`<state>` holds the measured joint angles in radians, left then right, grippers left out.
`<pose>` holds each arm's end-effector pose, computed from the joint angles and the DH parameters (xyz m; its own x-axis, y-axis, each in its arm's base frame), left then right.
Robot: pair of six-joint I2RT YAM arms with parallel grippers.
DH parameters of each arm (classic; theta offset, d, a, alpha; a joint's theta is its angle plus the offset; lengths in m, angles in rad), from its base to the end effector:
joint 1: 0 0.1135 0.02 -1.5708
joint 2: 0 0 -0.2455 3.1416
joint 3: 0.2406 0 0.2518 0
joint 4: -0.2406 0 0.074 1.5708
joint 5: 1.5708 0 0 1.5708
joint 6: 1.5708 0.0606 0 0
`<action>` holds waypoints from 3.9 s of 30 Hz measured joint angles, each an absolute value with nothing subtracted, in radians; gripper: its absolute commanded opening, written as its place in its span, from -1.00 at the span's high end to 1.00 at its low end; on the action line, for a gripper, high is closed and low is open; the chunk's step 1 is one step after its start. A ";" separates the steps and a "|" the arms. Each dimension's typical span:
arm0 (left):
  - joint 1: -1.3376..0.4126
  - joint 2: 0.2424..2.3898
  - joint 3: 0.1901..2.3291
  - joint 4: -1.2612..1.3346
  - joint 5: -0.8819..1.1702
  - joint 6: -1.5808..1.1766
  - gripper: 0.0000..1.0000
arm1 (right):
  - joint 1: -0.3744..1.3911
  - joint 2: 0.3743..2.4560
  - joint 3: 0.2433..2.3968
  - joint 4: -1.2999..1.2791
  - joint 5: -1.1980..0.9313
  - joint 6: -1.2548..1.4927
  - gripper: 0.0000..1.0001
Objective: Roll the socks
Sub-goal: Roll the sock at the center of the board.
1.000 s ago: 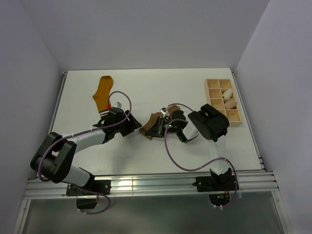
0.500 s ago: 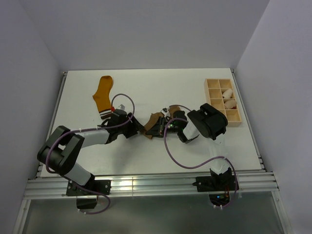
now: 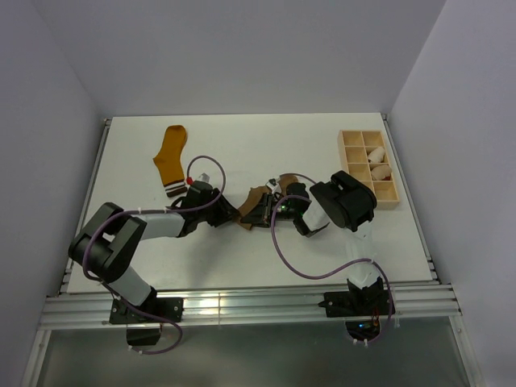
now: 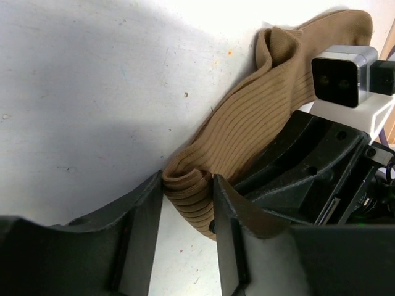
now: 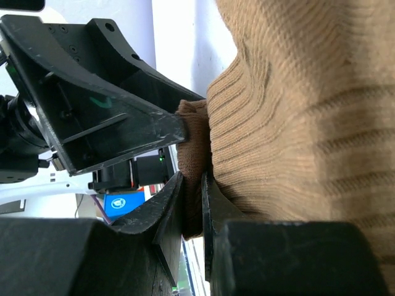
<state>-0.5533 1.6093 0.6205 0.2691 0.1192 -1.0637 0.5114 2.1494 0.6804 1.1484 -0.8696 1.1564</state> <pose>0.2641 -0.1716 0.0991 -0.7950 -0.5291 -0.2967 -0.1999 0.6902 -0.6954 0.2792 0.2098 0.0462 -0.9785 0.1280 -0.1617 -0.1302 0.2248 0.9657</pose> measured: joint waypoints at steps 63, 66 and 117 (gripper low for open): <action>-0.591 1.624 0.844 -0.172 -0.050 -0.876 0.99 | 1.111 1.816 0.838 0.358 0.347 -0.179 -0.27; -0.591 1.626 0.849 -0.179 -0.050 -0.876 0.99 | 1.118 1.820 0.839 0.366 0.363 -0.186 -0.27; -0.546 1.441 0.665 -0.002 -0.024 -1.092 -0.38 | 0.828 1.714 0.643 0.530 -0.118 0.333 1.00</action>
<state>-0.5465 1.4406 0.6651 -0.0017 -0.0242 -1.0916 0.8280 1.7142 0.6430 0.5301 -0.1184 0.3328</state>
